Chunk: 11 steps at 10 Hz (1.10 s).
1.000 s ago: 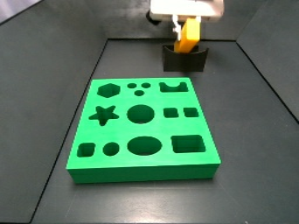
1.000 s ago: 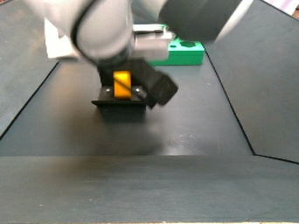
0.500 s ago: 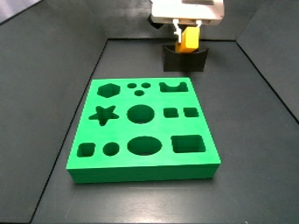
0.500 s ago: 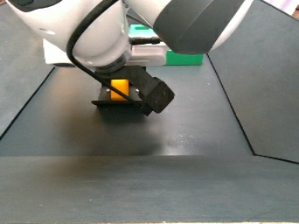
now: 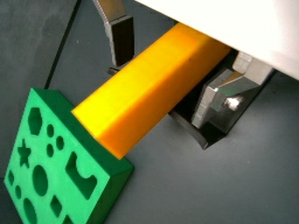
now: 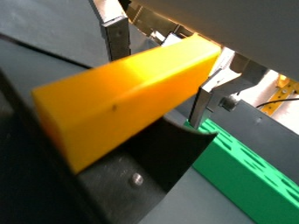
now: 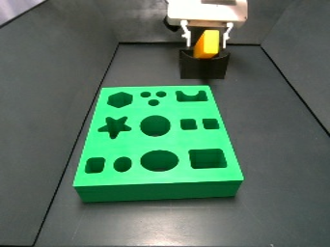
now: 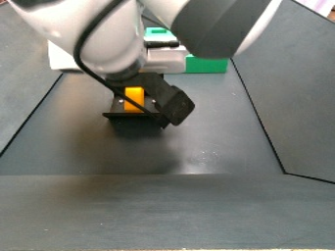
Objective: Pick up the rectangle object. Move up. Place the rectangle object on the fixture. Regrasp the rectangle object. Move to above the board. Insert the rectangle object.
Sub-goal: Regrasp the rectangle object.
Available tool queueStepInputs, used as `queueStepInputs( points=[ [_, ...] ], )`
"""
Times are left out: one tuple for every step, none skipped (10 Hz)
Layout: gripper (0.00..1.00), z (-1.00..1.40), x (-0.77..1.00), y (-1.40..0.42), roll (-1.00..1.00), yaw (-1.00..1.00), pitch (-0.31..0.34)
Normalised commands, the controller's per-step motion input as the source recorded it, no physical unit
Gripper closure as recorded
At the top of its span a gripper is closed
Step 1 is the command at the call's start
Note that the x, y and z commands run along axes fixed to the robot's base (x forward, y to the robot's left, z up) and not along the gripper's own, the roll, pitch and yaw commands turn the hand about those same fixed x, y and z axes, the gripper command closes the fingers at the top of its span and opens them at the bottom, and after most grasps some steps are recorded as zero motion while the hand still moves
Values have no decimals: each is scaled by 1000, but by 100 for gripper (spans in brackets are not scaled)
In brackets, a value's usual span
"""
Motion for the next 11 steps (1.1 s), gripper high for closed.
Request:
queueStepInputs(
  points=[
    [0,1000,-6,2,-44,-8,19],
    [0,1000,-18,7,-30,-6,23],
    [0,1000,-27,7,-7,-4,25],
    [0,1000,-32,9,6,-2,26],
    [0,861,-35,13,19,-4,32],
    [0,672,-35,12,25,-6,39],
    [0,415,-35,12,31,-8,46],
    [0,221,-33,15,31,-10,45],
    [0,699,3,-1000,1000,19,51],
    [0,677,15,-1000,1000,19,50],
    [0,668,-11,-1000,1000,18,43]
  ],
)
